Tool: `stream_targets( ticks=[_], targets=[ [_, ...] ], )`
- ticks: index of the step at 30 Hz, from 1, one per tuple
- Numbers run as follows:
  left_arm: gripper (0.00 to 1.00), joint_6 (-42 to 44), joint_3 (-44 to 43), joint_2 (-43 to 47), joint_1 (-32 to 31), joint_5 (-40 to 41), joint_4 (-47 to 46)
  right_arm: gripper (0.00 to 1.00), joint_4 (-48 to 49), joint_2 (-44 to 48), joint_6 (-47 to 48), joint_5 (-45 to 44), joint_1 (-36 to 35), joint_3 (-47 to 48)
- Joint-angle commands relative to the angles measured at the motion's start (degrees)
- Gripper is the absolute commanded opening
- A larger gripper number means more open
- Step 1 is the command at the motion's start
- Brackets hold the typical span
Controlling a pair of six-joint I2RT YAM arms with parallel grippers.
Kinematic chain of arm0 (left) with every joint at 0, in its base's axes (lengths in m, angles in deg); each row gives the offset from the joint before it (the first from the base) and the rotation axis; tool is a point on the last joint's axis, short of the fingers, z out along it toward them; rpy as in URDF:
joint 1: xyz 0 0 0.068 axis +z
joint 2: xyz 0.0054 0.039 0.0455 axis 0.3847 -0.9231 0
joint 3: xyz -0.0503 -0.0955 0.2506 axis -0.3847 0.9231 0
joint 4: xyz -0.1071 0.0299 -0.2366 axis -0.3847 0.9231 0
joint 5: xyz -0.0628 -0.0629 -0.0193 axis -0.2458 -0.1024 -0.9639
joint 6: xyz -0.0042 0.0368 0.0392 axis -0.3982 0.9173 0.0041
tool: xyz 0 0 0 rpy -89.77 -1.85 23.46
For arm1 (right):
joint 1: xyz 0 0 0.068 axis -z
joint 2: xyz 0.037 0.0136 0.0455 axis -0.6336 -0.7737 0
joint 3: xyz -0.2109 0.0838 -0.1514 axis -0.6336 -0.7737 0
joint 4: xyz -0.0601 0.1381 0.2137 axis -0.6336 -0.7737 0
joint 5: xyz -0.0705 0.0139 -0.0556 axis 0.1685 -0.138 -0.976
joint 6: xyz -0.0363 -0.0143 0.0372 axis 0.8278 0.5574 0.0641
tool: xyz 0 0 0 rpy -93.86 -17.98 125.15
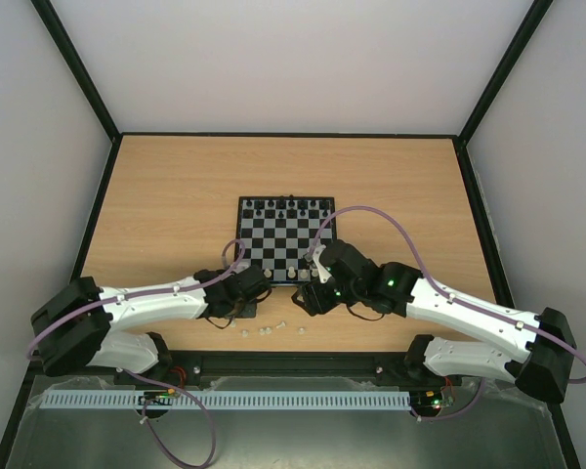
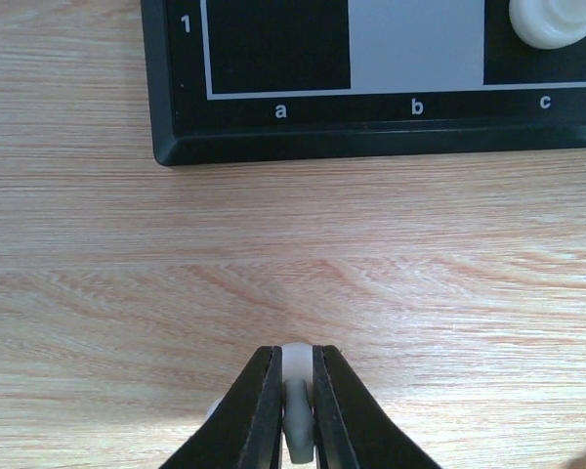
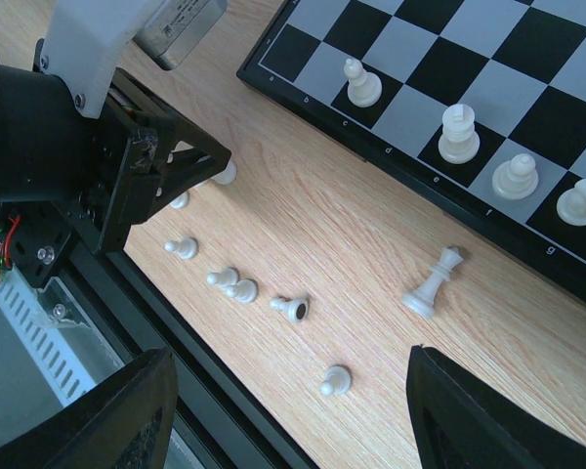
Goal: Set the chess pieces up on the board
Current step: Pick up the chess piece at the center of the board, then place the chess piece on the chessboard.
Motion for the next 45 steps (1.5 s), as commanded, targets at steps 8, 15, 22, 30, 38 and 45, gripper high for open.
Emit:
stream_targets(
  ticks=[8, 15, 22, 30, 38, 45],
  targets=[
    [0.08, 2.0, -2.5, -2.3, -0.5, 0.4, 2.4, 0.65, -0.5, -0.7, 0.5, -0.1, 0.2, -0.7],
    [0.08, 5.0, -8.0, -3.9, -0.1, 2.8, 7.1, 0.65, -0.6, -0.6, 0.5, -0.5, 0.2, -0.7],
    [0.08, 9.7, -12.5, -7.1, 2.8, 2.9, 7.4, 0.65, -0.8, -0.3, 0.5, -1.0, 0.2, -0.5],
    [0.08, 15.7, -17.1, -11.0, 8.3, 1.9, 5.8, 0.65, -1.0, 0.7, 0.3, -1.6, 0.1, -0.5],
    [0.08, 18.4, -21.3, -16.0, 9.5, 1.0, 4.9, 0.66, -1.0, 1.2, 0.2, -1.8, 0.1, -0.5],
    [0.08, 19.7, -22.1, -18.0, 10.8, -0.3, 3.4, 0.66, -0.9, 1.4, 0.2, -1.7, 0.2, -0.6]
  ],
)
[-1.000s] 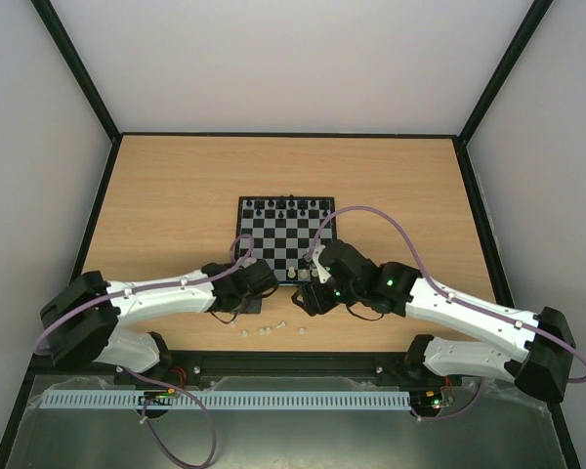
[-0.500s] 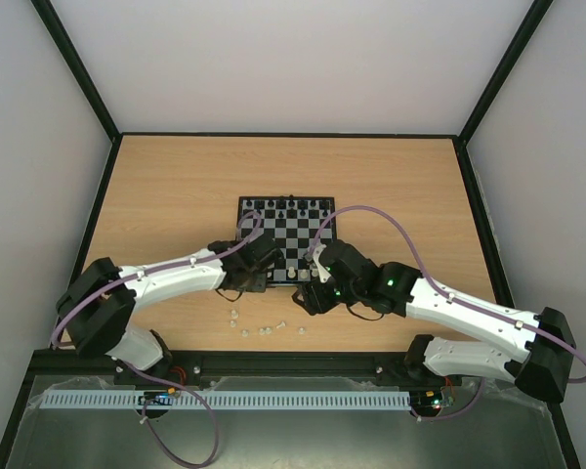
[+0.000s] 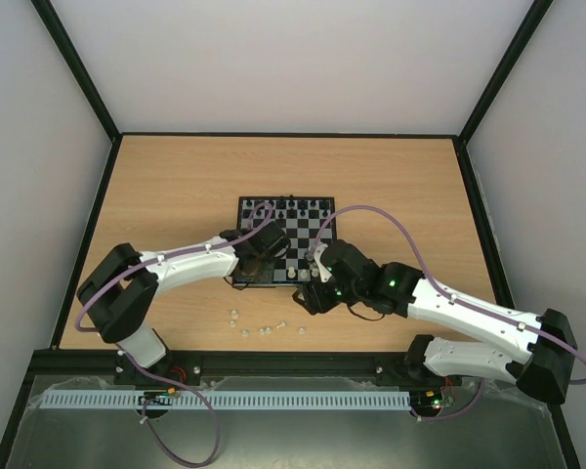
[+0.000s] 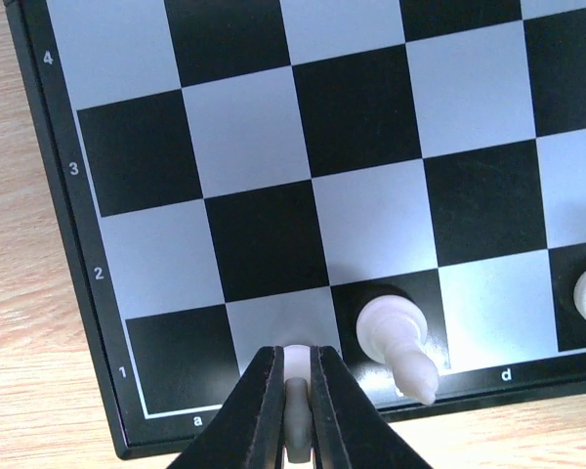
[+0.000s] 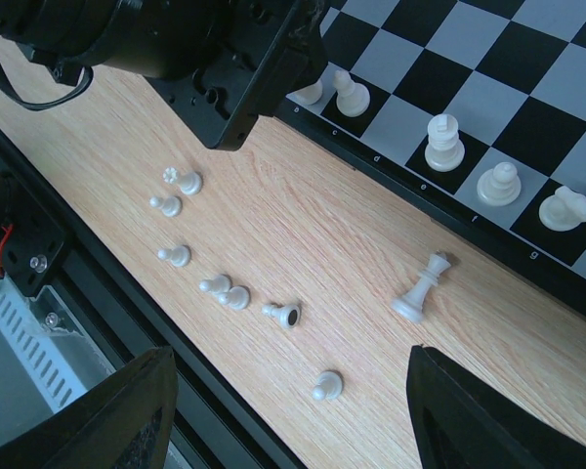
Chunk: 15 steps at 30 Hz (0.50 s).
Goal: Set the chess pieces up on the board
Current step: Place the chess piece on the chessboard.
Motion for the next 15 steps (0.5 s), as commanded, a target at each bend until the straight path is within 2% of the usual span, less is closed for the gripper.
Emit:
stream_targets(
  ticks=[1, 15],
  targets=[
    [0.08, 1.6, -1.5, -1.0, 1.0, -0.8, -0.5, 0.66, -0.9, 1.0, 0.2, -0.3, 0.2, -0.6],
    [0.16, 1.8, -1.3, -1.3, 1.4, -0.7, -0.6, 0.66, -0.7, 0.9, 0.2, 0.1, 0.2, -0.8]
  ],
)
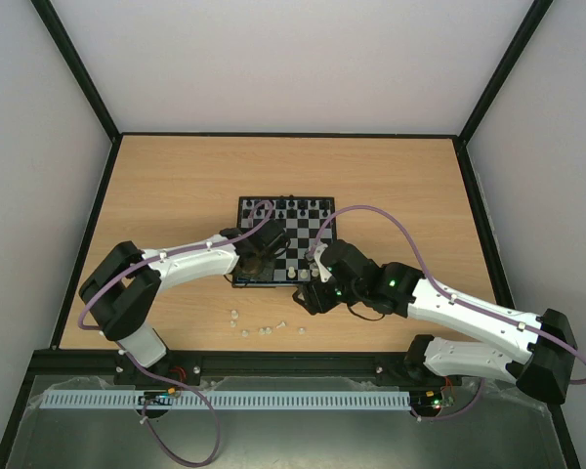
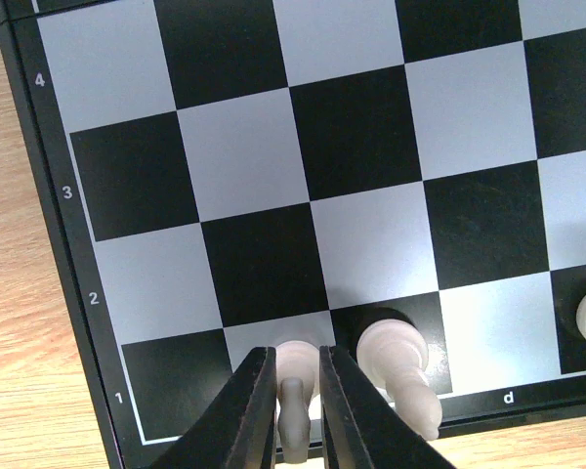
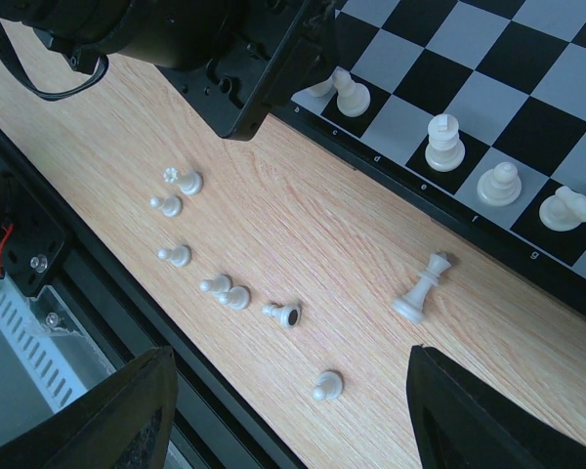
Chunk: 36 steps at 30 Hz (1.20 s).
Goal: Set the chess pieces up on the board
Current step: Place the chess piece on the chessboard, then pick up the chess piece at the center of the board.
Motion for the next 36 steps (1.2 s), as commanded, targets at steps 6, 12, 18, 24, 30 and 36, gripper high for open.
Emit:
stream_targets(
  ticks=[6, 12, 18, 24, 30, 36],
  targets=[
    [0.29, -0.1, -1.5, 1.4, 0.4, 0.8, 1.7, 0.66, -0.7, 0.8, 0.3, 0.2, 0.2, -0.9],
    [0.37, -1.1, -3.8, 6.4, 0.4, 3.3, 6.0, 0.66, -0.7, 0.7, 0.2, 0.1, 0.2, -0.8],
    [0.53, -4.5, -2.2, 15.8, 0.4, 4.9, 10.9, 0.66, -0.8, 0.8, 0.2, 0.0, 0.2, -0.8],
    [0.59, -9.5, 6.6, 25.2, -0.1, 2.1, 12.1, 0.69, -0.7, 0.7, 0.2, 0.1, 0.1, -0.8],
    [0.59, -16.6, 14.1, 29.9, -4.1, 2.3, 11.6, 0.69, -0.6, 0.5, 0.3, 0.4, 0.2, -0.9],
    [0.56, -18.8, 17.9, 28.5, -6.5, 0.2, 7.7, 0.69, -0.5, 0.3, 0.3, 0.7, 0.2, -0.9]
  ],
)
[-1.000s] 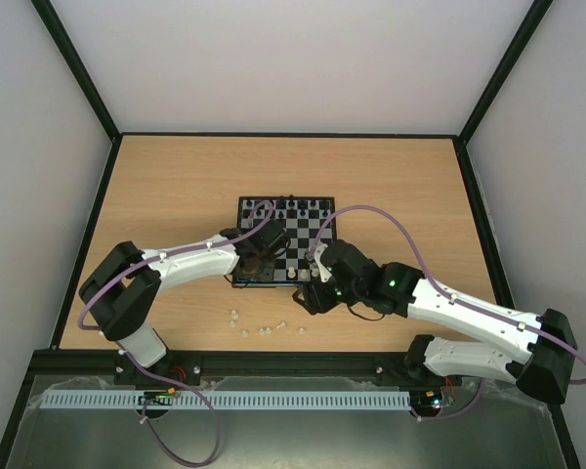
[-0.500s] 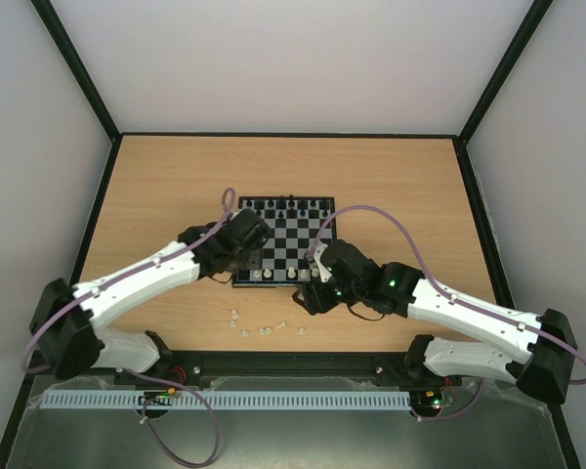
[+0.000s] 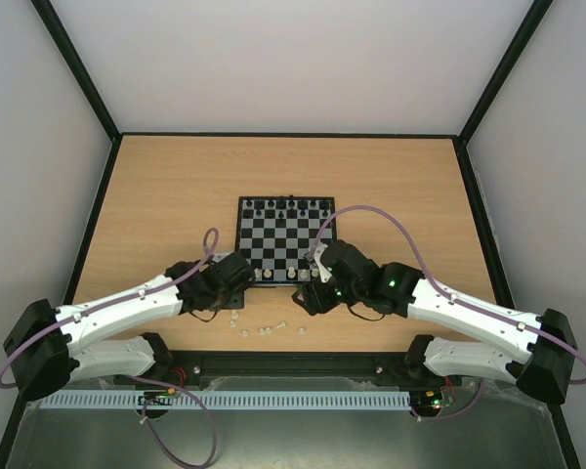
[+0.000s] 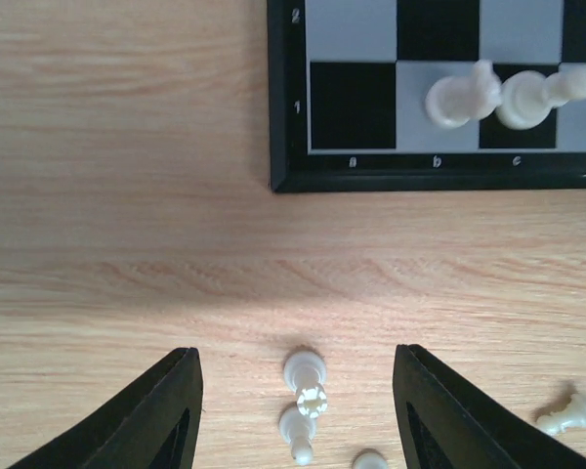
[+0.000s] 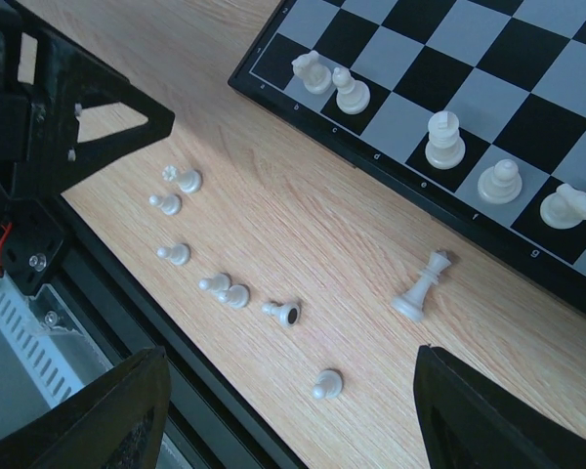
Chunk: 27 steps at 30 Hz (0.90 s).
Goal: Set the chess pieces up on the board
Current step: Pick up the chess piece at the center of the board.
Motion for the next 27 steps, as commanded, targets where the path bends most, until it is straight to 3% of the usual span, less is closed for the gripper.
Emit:
stream_targets(
  ticks=[1, 27],
  targets=[
    [0.55, -3.4, 1.7, -1.3, -1.3, -1.4, -2.5, 0.69, -0.5, 0.3, 0.3, 0.6, 0.2, -0.9],
    [0.31, -4.6, 6.6, -6.1, -3.5, -5.0, -6.4, 0.69, -0.3, 0.0, 0.4, 1.3, 0.2, -1.0]
  ],
)
